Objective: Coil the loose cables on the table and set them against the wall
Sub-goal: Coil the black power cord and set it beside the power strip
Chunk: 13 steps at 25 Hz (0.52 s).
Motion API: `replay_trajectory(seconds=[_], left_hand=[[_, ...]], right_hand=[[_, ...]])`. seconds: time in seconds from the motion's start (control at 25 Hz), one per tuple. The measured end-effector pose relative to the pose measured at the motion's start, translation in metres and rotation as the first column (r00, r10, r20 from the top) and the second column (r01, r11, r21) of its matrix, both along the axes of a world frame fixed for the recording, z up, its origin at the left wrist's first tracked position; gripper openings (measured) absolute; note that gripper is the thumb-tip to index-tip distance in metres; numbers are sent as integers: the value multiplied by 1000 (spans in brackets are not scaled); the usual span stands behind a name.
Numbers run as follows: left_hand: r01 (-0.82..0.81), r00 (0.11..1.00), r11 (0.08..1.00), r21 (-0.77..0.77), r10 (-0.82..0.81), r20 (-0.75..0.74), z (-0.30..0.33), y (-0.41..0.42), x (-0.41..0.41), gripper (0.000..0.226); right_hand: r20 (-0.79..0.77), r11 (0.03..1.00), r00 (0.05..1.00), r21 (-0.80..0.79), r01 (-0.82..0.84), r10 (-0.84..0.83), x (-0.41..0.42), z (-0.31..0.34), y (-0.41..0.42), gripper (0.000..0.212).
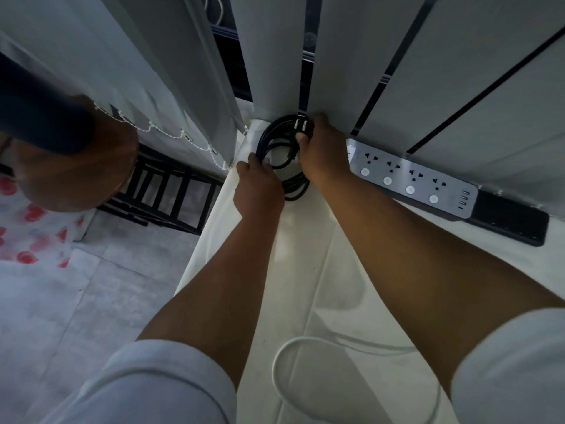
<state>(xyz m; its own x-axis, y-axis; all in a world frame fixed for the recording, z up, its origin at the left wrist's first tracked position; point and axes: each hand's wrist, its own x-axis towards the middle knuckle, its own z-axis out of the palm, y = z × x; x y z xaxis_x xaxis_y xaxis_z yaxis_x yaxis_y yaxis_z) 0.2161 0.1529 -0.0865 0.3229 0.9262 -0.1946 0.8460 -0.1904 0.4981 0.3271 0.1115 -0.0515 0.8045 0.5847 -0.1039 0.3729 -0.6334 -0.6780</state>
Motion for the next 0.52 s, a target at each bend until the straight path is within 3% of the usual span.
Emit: replay_trajectory(seconds=[0.12, 0.28, 0.52], left_hand=[[-33, 999, 998, 46, 32, 19, -8, 7, -1, 38], [-44, 998, 997, 70, 47, -35, -14, 12, 0, 39], [-23, 999, 994, 108, 26, -28, -18, 13, 0, 27]], right_hand=[[-22, 998, 998, 7, 64, -64, -1, -3, 6, 30], [-44, 999, 999, -46, 1, -3, -2, -7, 7, 45], [-25, 1000, 999, -18, 24, -24, 1, -3, 11, 34]])
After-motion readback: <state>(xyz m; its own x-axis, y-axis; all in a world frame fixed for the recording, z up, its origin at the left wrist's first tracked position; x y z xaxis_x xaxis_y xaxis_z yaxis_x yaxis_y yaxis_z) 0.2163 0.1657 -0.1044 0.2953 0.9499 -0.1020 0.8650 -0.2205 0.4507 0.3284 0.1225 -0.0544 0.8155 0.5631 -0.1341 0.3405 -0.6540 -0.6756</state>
